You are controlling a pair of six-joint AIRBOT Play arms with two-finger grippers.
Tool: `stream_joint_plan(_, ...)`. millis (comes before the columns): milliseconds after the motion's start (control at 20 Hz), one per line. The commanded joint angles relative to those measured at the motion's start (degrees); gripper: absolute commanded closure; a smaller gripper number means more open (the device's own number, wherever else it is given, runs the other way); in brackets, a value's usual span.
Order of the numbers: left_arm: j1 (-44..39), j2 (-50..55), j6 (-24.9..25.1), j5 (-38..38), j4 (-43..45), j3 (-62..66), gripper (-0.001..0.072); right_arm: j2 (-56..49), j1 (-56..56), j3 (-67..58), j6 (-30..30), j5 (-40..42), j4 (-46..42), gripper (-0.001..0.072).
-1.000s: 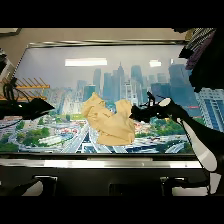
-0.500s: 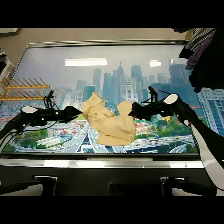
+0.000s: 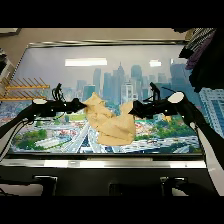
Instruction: Fold the clothes and pants, and hang the long-sleeved shirts on hangers.
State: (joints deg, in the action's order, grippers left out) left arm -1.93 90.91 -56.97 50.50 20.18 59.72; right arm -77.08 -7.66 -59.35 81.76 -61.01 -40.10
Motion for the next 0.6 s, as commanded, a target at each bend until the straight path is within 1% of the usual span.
stream_joint_plan(0, 2.6, -4.1, -1.7, 6.1, 4.0, 6.7, 0.0698, 7.6, 0.0, -1.3, -1.6, 3.3, -2.7, 0.0679)
stream_joint_plan(200, 6.4, -18.0, -12.0, 8.8, 19.0, 15.9, 0.0699, 21.0, 0.0, -9.1, -1.6, 6.4, -9.7, 0.068)
stream_joint_plan(350, 9.3, -29.7, -19.3, 11.4, 25.8, 23.8, 0.0699, 30.5, 0.0, -16.9, -1.6, 5.1, -12.9, 0.0679)
stream_joint_plan(450, 10.7, -37.1, -26.1, 11.5, 30.7, 27.9, 0.0698, 36.6, 0.0, -21.1, -1.3, 5.0, -14.9, 0.0679)
stream_joint_plan(550, 11.6, -44.0, -32.0, 11.5, 36.0, 30.2, 0.0698, 41.9, 0.0, -24.7, 2.1, 5.0, -18.4, 0.0679)
